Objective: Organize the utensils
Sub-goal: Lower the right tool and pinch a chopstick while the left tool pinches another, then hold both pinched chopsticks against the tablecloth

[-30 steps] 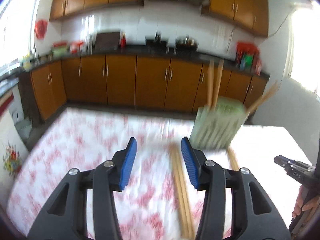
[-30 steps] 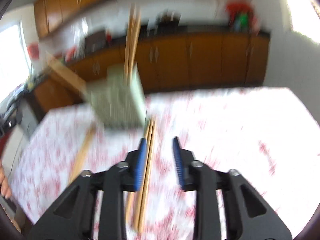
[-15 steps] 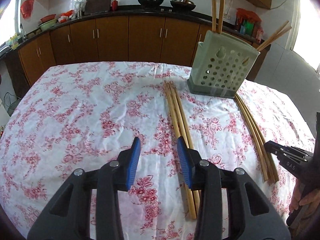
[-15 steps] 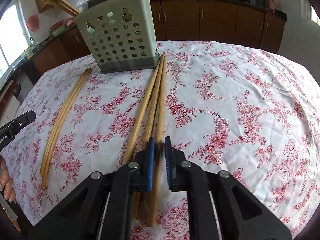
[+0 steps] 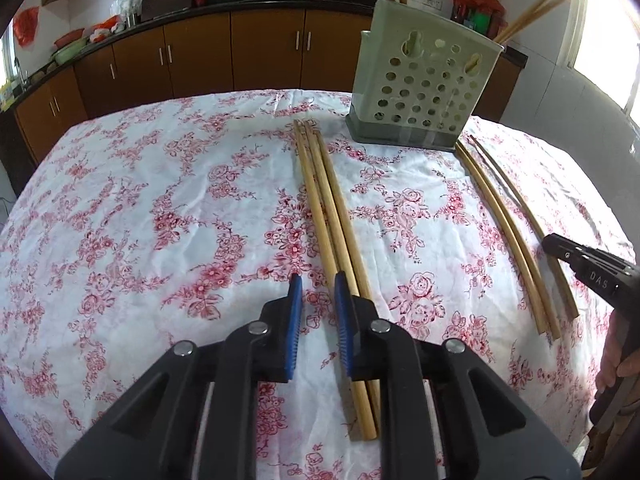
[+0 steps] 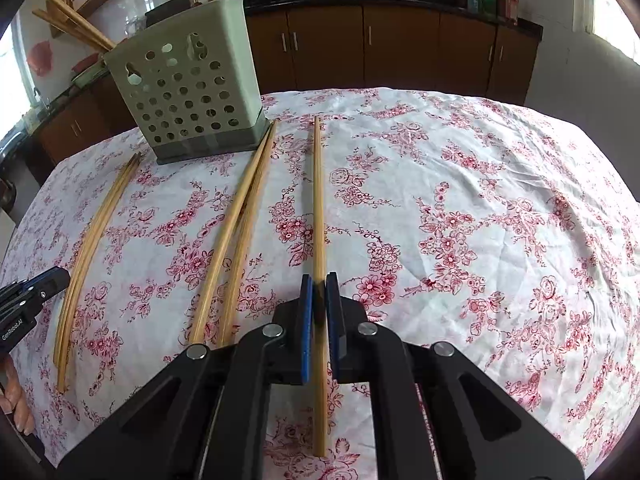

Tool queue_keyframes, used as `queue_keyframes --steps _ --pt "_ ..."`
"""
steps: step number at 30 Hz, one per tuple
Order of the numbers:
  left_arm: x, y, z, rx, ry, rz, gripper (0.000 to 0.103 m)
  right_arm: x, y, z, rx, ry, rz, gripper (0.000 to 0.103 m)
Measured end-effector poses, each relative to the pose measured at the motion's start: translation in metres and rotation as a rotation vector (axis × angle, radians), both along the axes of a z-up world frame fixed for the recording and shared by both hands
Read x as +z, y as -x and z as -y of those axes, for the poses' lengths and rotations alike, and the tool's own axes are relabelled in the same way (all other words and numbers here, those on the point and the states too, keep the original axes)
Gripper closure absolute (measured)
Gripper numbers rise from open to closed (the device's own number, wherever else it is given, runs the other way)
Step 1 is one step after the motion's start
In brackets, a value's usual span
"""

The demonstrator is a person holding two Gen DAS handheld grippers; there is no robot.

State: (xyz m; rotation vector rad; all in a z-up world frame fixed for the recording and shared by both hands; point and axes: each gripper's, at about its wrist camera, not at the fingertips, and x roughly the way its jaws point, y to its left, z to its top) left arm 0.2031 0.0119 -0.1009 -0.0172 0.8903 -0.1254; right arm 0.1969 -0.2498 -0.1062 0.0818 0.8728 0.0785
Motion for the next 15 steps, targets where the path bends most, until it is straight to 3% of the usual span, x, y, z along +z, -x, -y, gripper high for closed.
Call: queue_keyframes --steps 9,12,15 --pt "-0.005 -0.003 0.010 -0.013 -0.025 -0.004 0.086 0.002 0.006 0.000 0.021 0.008 0.003 0.095" --pt "-0.006 -0.008 0.005 0.013 -0.033 -0.001 0.094 0.002 0.007 -0.002 0.030 0.021 0.007 0.095" --pt "-0.006 -0.018 -0.011 0.062 -0.031 -0.003 0.094 0.002 0.003 0.003 0.012 0.023 0.012 0.095"
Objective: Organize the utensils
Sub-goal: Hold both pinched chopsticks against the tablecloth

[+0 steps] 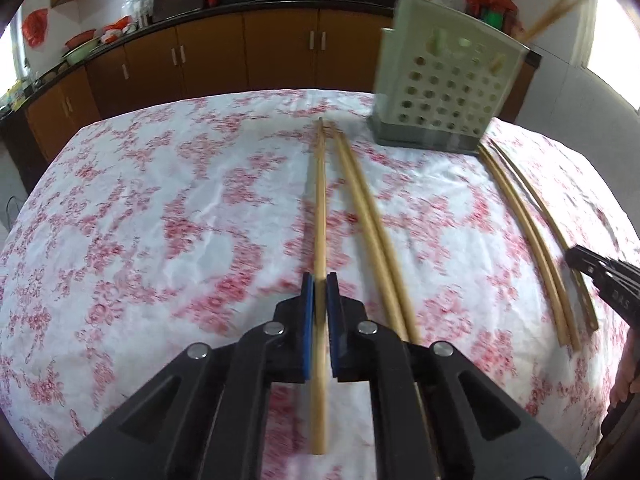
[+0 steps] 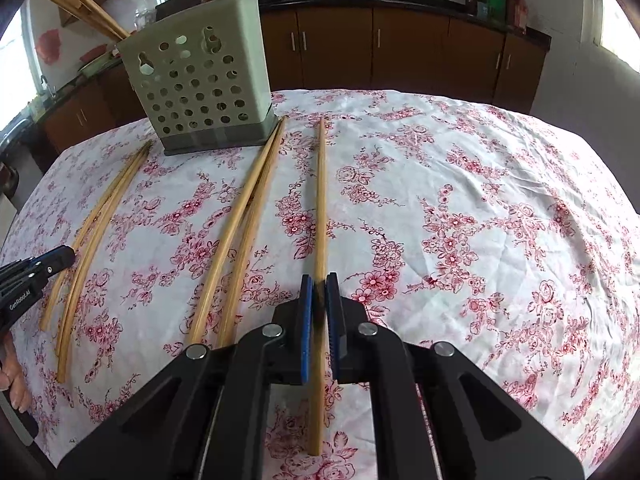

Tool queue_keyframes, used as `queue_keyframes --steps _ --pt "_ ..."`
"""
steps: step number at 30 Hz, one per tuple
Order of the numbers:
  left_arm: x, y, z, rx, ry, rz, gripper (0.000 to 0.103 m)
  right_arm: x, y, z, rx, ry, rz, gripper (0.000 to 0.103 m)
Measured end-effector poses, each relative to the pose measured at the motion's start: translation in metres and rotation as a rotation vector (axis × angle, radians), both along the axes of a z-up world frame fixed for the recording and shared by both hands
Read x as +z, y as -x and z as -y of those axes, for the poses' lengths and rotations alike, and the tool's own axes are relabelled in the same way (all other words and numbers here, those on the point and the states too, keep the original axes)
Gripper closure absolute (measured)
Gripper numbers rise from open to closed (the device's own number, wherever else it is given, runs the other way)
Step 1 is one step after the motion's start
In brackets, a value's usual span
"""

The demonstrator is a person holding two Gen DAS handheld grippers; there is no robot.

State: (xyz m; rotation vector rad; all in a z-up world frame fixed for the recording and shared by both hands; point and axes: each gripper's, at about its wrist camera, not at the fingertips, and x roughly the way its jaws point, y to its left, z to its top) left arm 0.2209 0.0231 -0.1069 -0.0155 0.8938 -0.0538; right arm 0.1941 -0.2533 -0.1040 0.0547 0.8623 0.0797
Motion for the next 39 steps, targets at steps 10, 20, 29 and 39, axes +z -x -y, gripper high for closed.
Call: queue_keyframes --steps 10,20,29,39 --pt "0.001 -0.014 -0.032 0.055 0.026 0.002 0.093 0.000 -0.013 0.008 -0.048 0.014 0.017 0.095" --pt "0.000 -0.013 -0.032 0.054 0.036 0.003 0.092 -0.001 -0.011 0.011 -0.051 -0.005 0.017 0.095" --pt "-0.001 -0.012 -0.028 0.048 0.028 0.003 0.090 -0.001 -0.011 0.011 -0.052 -0.014 0.014 0.094" --pt "-0.001 -0.012 -0.028 0.048 0.029 0.003 0.090 -0.001 -0.010 0.011 -0.052 -0.012 0.011 0.094"
